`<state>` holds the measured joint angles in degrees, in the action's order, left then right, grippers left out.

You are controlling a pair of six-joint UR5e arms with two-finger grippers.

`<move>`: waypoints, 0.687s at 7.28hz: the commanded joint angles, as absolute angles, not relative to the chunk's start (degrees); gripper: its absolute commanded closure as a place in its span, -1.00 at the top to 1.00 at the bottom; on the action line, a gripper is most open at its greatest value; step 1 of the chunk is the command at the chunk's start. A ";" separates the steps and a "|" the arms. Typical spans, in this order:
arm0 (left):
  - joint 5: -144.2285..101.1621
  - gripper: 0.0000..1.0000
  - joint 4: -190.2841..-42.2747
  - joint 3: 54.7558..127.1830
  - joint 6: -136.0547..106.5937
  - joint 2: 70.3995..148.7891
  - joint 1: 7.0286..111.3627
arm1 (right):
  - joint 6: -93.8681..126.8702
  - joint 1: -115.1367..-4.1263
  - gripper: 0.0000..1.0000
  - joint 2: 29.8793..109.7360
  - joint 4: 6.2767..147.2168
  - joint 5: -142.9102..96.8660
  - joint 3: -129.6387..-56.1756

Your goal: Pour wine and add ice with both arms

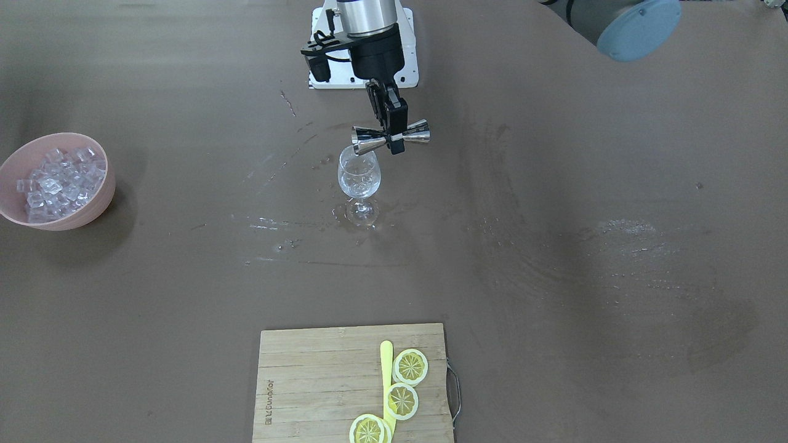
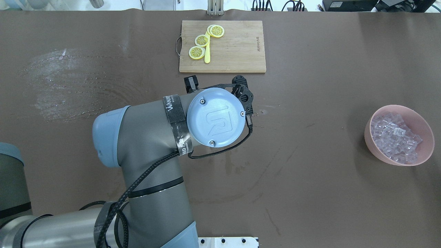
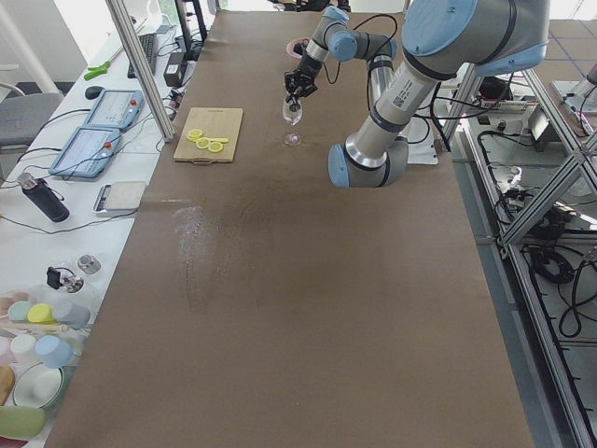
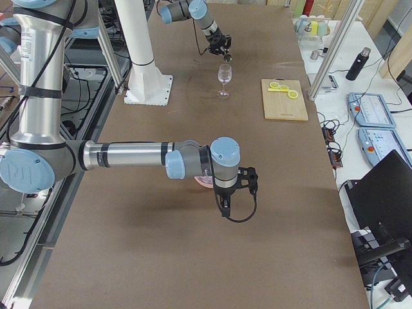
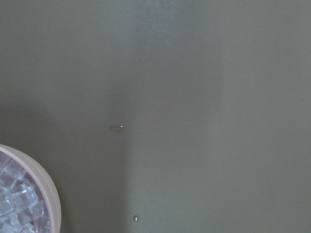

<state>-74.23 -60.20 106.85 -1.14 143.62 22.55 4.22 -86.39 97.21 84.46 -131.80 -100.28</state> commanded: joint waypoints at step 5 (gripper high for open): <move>-77.94 -1.00 -75.02 112.13 -1.49 135.90 22.76 | 4.22 -86.40 1.00 97.03 84.46 -131.75 -100.46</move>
<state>-75.93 -70.29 110.75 -1.22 138.30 22.68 4.18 -86.40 97.11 84.42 -131.76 -100.32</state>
